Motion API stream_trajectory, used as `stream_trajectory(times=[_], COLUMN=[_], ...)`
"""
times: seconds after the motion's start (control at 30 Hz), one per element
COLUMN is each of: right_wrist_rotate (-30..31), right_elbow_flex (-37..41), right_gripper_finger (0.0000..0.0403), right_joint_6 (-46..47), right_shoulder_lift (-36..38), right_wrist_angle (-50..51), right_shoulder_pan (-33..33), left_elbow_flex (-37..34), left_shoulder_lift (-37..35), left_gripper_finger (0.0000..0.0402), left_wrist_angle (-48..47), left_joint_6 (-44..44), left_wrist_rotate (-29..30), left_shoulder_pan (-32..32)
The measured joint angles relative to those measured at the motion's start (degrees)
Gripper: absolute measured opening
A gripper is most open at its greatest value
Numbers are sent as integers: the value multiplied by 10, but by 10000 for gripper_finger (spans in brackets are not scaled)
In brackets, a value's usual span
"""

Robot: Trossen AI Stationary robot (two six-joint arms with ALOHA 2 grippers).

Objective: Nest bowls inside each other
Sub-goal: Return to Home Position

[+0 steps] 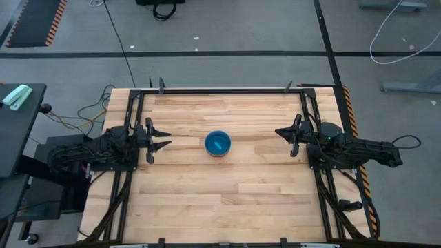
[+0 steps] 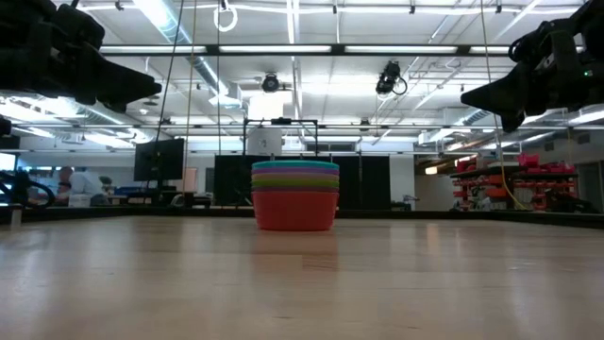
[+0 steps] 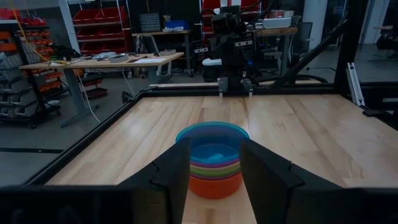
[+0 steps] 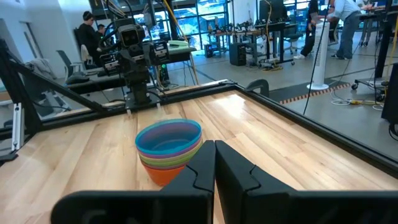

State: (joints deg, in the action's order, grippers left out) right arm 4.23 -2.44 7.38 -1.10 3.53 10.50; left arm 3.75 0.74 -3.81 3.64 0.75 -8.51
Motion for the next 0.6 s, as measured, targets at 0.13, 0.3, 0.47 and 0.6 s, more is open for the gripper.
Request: stream_trajectory(times=[0.13, 0.3, 0.47, 0.6], right_wrist_rotate=[0, 0, 0, 0], right_elbow_flex=[0, 0, 0, 0], right_gripper_finger=[16, 16, 16, 16], right_joint_6=[0, 0, 0, 0], right_shoulder_lift=[0, 0, 0, 0], right_wrist_angle=[0, 0, 0, 0], right_shoulder_pan=[0, 0, 0, 0], left_elbow_flex=[0, 0, 0, 0], left_shoulder_lift=[0, 0, 0, 0], left_gripper_finger=[150, 145, 140, 143], left_wrist_angle=[0, 0, 0, 0], left_joint_6=[0, 0, 0, 0], left_wrist_rotate=[0, 0, 0, 0], left_shoulder_pan=[0, 0, 0, 0])
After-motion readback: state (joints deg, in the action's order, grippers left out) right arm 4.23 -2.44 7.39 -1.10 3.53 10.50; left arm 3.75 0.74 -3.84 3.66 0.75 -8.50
